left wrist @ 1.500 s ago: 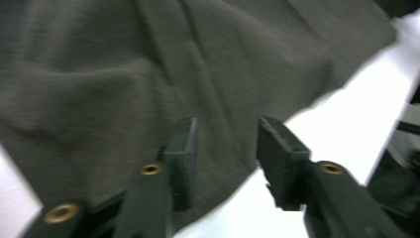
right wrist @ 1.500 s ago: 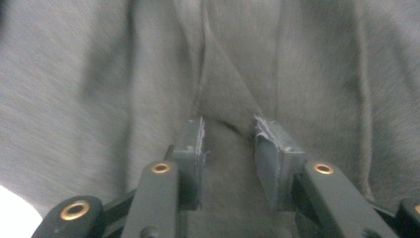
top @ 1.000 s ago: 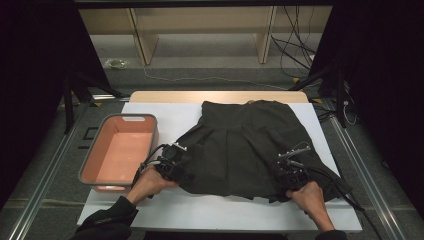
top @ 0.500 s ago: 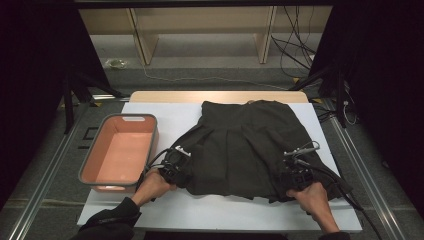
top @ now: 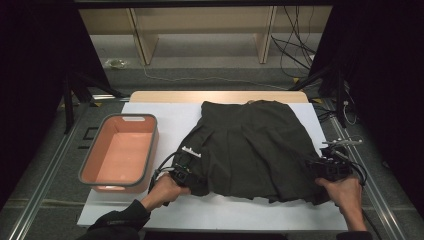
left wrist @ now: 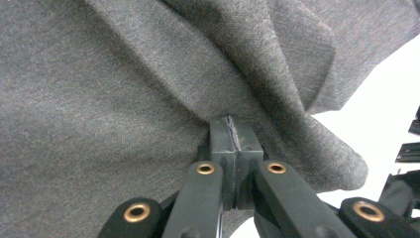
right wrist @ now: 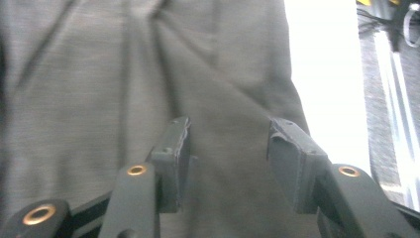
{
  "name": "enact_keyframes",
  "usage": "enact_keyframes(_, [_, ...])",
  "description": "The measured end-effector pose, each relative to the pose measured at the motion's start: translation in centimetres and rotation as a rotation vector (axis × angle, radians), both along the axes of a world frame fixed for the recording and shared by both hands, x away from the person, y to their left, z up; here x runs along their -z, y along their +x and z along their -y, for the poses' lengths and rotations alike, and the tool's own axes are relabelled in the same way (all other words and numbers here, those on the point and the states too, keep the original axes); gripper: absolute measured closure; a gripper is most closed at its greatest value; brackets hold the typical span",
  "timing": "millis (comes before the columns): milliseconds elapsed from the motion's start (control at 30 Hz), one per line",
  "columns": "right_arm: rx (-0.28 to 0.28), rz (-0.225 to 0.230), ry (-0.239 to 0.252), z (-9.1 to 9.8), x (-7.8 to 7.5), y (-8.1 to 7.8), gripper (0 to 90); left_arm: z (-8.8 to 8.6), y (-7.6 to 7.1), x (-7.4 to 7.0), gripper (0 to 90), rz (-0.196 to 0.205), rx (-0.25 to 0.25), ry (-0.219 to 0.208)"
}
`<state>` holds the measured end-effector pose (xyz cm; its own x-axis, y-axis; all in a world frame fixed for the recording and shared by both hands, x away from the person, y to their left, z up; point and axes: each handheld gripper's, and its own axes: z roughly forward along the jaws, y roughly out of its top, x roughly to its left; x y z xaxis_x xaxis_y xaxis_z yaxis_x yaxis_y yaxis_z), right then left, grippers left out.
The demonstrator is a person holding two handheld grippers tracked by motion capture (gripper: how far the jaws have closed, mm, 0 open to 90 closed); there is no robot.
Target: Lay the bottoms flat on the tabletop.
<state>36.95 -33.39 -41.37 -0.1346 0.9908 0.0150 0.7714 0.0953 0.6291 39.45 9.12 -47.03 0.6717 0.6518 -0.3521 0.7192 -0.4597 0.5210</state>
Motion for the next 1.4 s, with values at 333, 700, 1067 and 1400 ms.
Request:
enact_keyframes(333, [0.014, -0.111, -0.006, 2.2, 2.2, 0.4, 83.3, -2.8, 0.4, -2.4, 78.2, 0.096, -0.068, -0.027])
enact_keyframes(700, [-0.044, -0.113, -0.006, 0.2, 1.8, -0.1, 66.1, -4.5, 0.3, -2.6, 57.9, 0.093, -0.12, -0.01])
enact_keyframes(1067, [0.024, -0.062, 0.027, 3.4, 1.8, 0.6, 45.2, -4.9, 0.6, -1.7, 36.6, 0.052, -0.175, 0.073])
enact_keyframes(1400, [-0.083, -0.194, 0.019, 0.0, 2.8, -0.7, 87.9, -4.8, 0.8, -0.6, 32.9, 0.026, -0.175, 0.128])
